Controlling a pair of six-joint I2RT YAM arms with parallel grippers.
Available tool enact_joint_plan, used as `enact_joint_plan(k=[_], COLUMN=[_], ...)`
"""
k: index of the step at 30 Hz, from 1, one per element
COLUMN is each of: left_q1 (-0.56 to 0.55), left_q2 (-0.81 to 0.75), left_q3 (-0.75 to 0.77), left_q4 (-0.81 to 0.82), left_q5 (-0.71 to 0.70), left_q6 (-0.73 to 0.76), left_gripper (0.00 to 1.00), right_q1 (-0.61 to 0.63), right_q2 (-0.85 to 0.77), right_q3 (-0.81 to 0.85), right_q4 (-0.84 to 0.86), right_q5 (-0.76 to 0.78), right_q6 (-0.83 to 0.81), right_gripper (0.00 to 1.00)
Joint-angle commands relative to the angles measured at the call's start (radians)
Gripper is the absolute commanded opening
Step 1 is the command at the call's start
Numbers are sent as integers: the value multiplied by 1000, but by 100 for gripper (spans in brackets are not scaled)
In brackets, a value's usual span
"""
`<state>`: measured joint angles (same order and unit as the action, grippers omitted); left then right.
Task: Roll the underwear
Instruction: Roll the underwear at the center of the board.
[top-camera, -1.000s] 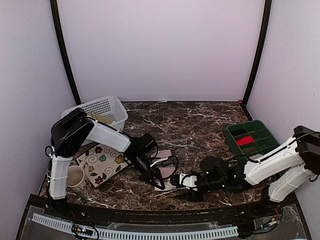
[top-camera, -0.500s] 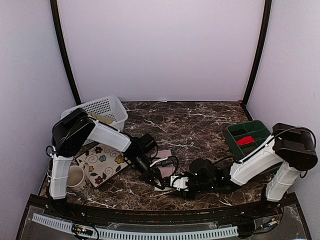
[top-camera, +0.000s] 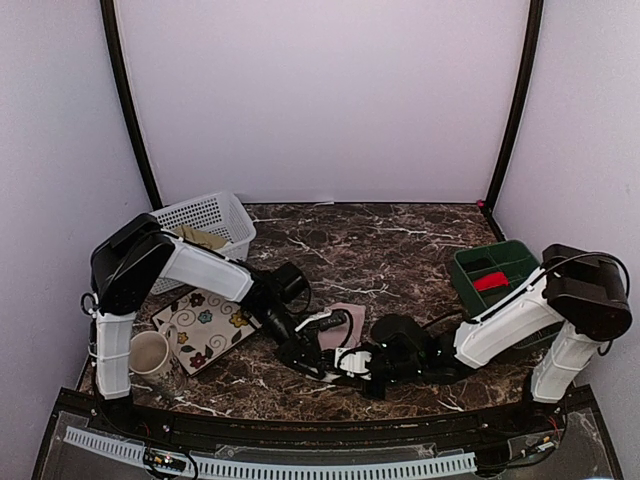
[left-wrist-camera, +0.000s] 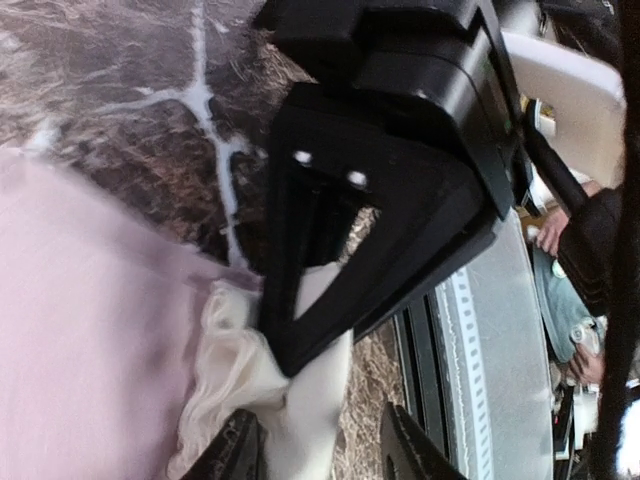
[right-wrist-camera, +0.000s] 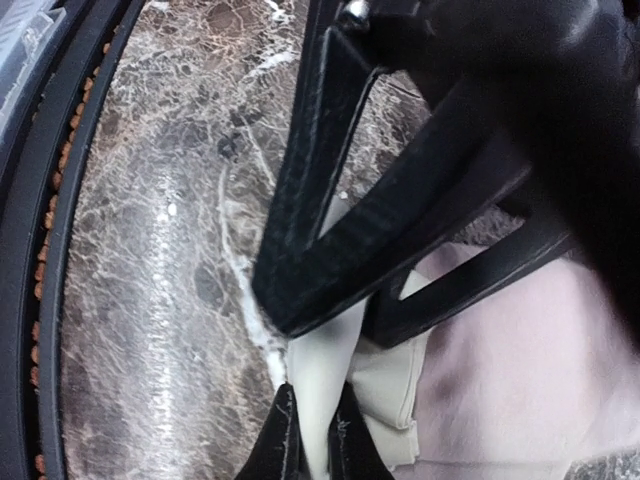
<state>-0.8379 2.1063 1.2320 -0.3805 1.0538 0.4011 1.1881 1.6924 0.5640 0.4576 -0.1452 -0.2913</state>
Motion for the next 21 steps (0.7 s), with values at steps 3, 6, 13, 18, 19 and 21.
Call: enact_joint_plan(k=[3,6,13,18,19,21], left_q1=[106,116,111,41,13,-83], left_q2=[-230,-337,-604,-723,-730,-729], left_q3=[-238,-324,-532,-595,-598,-605], left_q4=[321,430,603,574,558,543], left_q5=[-161,-252,-507,-628,-654,-714], left_q6=[-166,-181,-128,-11,12,66], left_gripper=[52,53,54,54,55,54], right_q1=[-18,-43,-128,-191,-199,-214], right_q2=[-28,-35,14,89,108,136], right_q3=[50,45,27,-19,-27,-36], right_q4=[-124,-108,-10,154,179,224], right_q5=[-181,-247,-440,-567,-580,-607], right_q6=[186,271,466,622,645,683], right_gripper=[0,0,0,0,0,0])
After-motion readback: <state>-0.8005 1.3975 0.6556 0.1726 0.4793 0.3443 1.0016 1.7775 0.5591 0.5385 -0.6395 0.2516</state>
